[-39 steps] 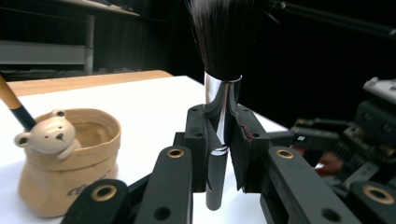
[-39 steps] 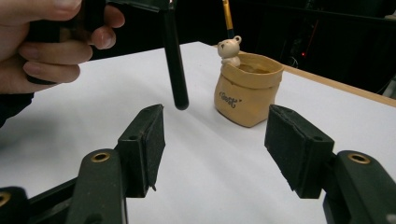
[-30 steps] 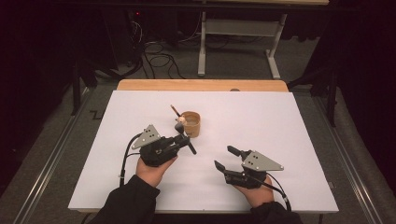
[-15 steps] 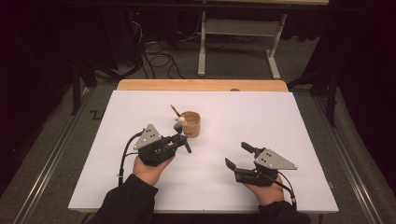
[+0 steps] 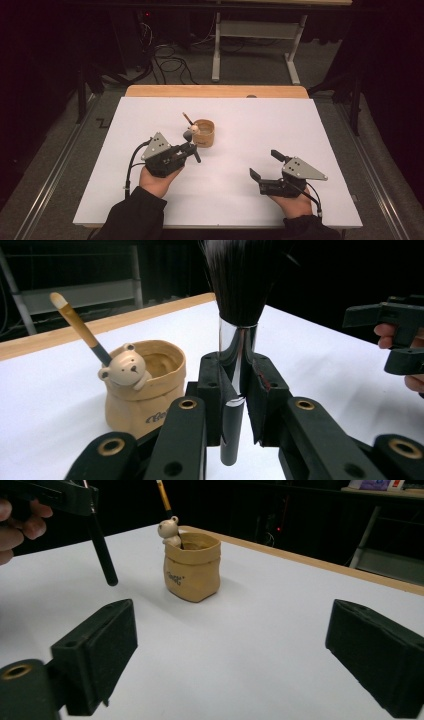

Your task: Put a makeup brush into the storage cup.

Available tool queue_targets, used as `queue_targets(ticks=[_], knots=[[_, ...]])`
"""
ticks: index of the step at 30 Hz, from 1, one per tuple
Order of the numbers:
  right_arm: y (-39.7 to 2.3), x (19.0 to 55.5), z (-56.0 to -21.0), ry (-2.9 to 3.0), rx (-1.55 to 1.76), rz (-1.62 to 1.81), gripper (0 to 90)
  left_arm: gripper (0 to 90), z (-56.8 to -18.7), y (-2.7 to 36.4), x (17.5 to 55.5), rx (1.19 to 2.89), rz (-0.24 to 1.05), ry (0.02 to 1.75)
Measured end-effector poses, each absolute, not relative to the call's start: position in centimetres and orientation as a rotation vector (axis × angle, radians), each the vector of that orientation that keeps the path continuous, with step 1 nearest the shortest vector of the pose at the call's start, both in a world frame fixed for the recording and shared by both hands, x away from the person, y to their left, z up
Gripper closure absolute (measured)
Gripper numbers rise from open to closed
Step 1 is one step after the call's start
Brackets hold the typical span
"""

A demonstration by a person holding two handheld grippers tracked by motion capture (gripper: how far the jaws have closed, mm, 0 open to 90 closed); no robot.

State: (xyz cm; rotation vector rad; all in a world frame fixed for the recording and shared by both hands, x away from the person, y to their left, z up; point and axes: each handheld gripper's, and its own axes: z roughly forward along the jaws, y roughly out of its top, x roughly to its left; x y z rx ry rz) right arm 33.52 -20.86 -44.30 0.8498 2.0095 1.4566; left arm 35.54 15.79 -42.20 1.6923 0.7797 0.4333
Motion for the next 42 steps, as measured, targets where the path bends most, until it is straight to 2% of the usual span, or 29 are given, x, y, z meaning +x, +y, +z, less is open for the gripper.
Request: queue_targets(ticks=[4,19,42], knots=[[-21.2,33.8,-44.2,2.002,0.881,1.442,0.2,77.9,-42.1,16.2,35.6,1.685,0.436,0.790],[-24.1,33.8,-44.8,1.980,0.929,1.390,0.1,77.9,-42.0,17.0,36.0,1.662,0.447,0.835],[-24.0,33.5,-44.9,1.985,0.927,1.407,0.3,78.0,-38.8,16.6,38.9,1.619,0.432,0.840]])
